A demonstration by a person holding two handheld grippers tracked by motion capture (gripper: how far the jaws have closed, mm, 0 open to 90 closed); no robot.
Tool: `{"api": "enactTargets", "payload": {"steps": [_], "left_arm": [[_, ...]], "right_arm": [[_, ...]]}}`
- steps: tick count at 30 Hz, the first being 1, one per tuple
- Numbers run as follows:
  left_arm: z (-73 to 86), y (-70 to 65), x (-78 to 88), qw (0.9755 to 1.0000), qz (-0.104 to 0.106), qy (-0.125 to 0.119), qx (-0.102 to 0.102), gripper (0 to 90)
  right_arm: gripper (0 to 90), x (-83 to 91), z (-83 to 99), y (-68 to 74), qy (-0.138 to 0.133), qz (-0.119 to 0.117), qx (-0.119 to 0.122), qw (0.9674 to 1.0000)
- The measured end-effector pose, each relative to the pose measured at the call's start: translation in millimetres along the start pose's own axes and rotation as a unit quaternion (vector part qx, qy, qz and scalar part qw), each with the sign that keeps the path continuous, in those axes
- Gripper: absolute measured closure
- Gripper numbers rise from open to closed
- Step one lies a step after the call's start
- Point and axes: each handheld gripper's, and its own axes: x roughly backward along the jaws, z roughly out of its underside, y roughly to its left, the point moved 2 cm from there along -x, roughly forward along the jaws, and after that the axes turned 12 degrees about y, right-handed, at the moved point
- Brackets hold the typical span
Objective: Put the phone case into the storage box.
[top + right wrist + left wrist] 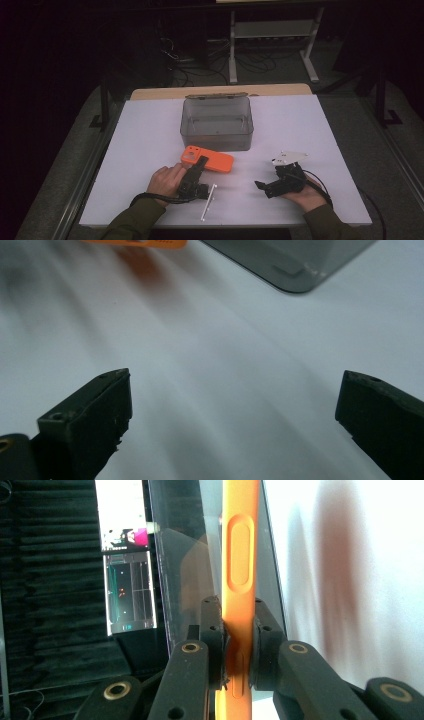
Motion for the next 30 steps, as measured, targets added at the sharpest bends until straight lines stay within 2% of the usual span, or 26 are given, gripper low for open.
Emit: {"api": "enactTargets", "payload": {"steps": [6,14,21,30], "left_arm": [[0.3,0.4,-0.7,1.0000,0.001,-0.001,0.004,80.0],[1.1,2.8,-0.7,0.9998,0.007,-0.003,0.018,80.0],[3.5,4.7,-1.9,0.9986,0.025,-0.005,0.046,80.0],[7.4,8.3,-2.5,0.9954,0.046,-0.008,0.083,80.0]], "right_arm": [[1.2,4.0,4.2,-2.0,-0.009,0.004,-0.009,0.9999],[1.2,4.6,2.6,-0.2,-0.013,0.006,-0.001,0.9999],[1.2,4.5,2.1,-0.6,-0.016,0.007,0.001,0.9998],[1.2,4.0,1.6,0.0,-0.016,0.008,0.002,0.9998]]}}
